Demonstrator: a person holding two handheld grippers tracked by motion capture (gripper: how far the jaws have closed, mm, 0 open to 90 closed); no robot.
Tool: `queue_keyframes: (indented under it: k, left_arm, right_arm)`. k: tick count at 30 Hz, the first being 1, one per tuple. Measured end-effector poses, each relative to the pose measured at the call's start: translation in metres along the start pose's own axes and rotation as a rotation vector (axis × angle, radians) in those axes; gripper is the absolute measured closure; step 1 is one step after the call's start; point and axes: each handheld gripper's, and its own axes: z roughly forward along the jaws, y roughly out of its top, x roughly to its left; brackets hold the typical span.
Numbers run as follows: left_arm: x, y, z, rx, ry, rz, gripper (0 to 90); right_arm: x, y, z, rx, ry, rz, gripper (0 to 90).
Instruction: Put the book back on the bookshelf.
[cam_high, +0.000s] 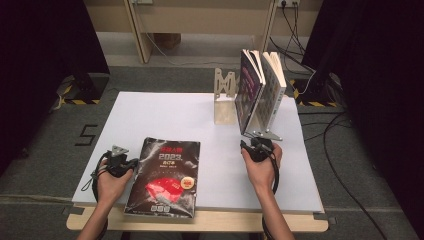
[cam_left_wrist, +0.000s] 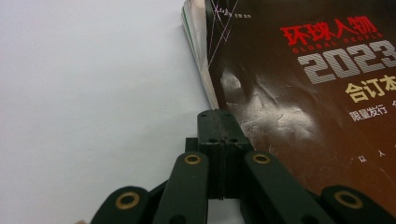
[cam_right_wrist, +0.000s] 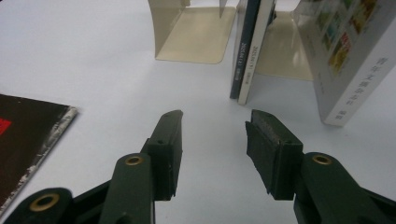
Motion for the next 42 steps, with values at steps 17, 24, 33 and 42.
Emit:
queue_keyframes:
  k: [17,24,33,42]
  left_arm:
    - [-0.046,0.002,0.004,0.029,-0.098,0.075,89.3]
    - [-0.06,0.004,0.006,0.037,-0.124,0.099,89.3]
    - [-0.079,0.005,0.007,0.059,-0.168,0.13,89.3]
    - [-0.091,0.004,0.007,0.062,-0.189,0.168,89.3]
  right_arm:
    - [0.009,-0.005,0.012,0.055,0.032,-0.009,55.2]
    - [0.014,-0.006,0.019,0.088,0.057,0.0,55.3]
    - [0.017,-0.011,0.028,0.155,0.094,0.013,55.8]
    - [0.017,-0.014,0.032,0.206,0.114,0.017,55.5]
